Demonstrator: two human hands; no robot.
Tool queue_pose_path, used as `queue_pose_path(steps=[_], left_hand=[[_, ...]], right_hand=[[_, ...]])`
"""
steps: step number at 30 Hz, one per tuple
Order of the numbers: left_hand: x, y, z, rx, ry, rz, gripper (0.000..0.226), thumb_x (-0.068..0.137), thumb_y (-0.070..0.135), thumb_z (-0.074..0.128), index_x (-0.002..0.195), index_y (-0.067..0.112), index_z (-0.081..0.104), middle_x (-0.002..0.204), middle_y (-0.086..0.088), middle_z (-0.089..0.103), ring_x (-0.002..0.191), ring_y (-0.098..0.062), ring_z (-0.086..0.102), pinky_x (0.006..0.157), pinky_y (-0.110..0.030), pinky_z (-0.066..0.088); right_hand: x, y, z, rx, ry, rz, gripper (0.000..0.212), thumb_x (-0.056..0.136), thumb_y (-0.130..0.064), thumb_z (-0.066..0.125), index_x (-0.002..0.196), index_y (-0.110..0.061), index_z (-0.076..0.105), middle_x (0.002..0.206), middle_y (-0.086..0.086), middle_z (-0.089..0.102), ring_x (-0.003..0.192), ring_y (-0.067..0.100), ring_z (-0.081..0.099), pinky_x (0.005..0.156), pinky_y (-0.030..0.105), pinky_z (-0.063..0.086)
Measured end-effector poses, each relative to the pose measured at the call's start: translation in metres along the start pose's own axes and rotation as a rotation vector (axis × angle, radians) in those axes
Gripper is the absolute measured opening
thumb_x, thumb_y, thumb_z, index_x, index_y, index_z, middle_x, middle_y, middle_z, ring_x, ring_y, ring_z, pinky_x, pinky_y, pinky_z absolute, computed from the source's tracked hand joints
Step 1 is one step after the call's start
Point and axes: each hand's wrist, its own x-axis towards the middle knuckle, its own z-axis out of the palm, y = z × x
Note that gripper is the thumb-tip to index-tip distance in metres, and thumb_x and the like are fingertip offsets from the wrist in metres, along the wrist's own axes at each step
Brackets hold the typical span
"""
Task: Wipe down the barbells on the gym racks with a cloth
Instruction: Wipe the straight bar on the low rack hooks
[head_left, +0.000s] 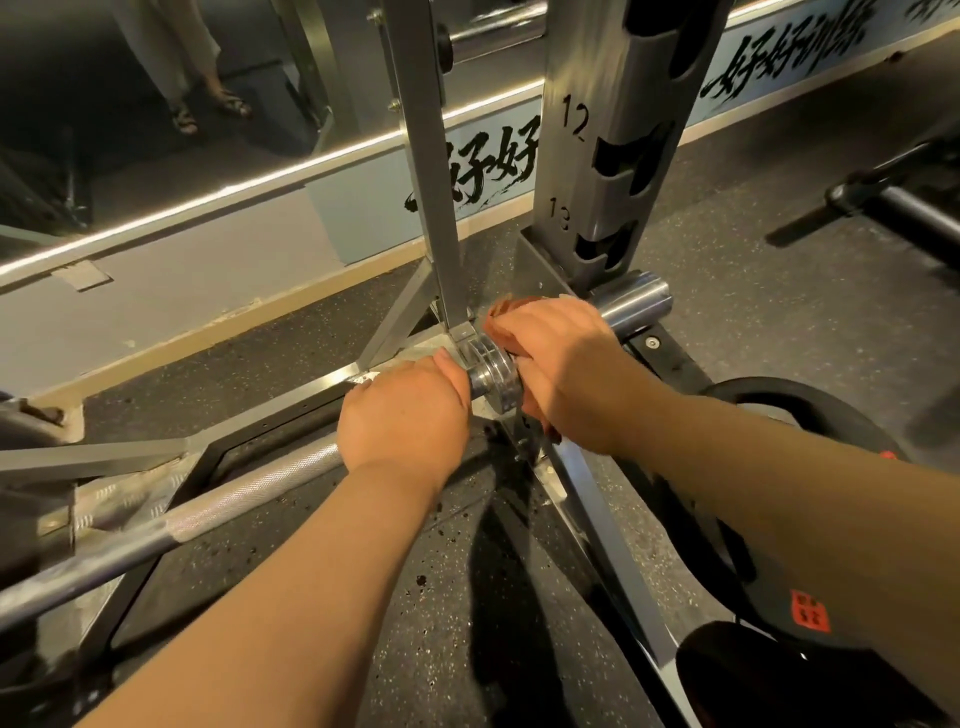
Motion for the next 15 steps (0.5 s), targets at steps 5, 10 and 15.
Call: queue_pose_path(steps=[5, 10, 15], left_hand=[[-0.001, 0.000, 0.000, 0.005, 0.007, -0.021, 0.042, 0.107, 0.033, 0.020, 0.094, 0.020, 0.058, 0.066, 0.005, 0.038, 0.065, -0.024, 0.048, 0.067, -0.035, 0.037], [-0.001, 0.004, -0.003, -0.104, 0.016, -0.060, 0.036, 0.108, 0.033, 0.019, 0.087, 0.023, 0.047, 0.065, 0.006, 0.037, 0.066, -0.023, 0.050, 0.069, -0.034, 0.036], [-0.003, 0.007, -0.004, -0.124, 0.019, -0.080, 0.044, 0.108, 0.035, 0.017, 0.078, 0.022, 0.048, 0.063, 0.006, 0.037, 0.063, -0.023, 0.047, 0.068, -0.034, 0.035]], right_hand=[[0.012, -0.005, 0.001, -0.014, -0.042, 0.135, 0.037, 0.100, -0.021, 0.042, 0.130, -0.014, 0.063, 0.122, 0.002, 0.066, 0.120, 0.025, 0.056, 0.116, 0.046, 0.033], [-0.006, 0.030, -0.033, 0.004, -0.021, 0.206, 0.028, 0.099, -0.015, 0.057, 0.125, -0.010, 0.064, 0.115, 0.010, 0.066, 0.107, 0.027, 0.065, 0.097, 0.048, 0.053], [0.002, 0.018, -0.006, -0.096, 0.226, 0.475, 0.029, 0.102, -0.006, 0.043, 0.120, -0.013, 0.064, 0.119, 0.004, 0.063, 0.124, 0.025, 0.052, 0.125, 0.051, 0.021]])
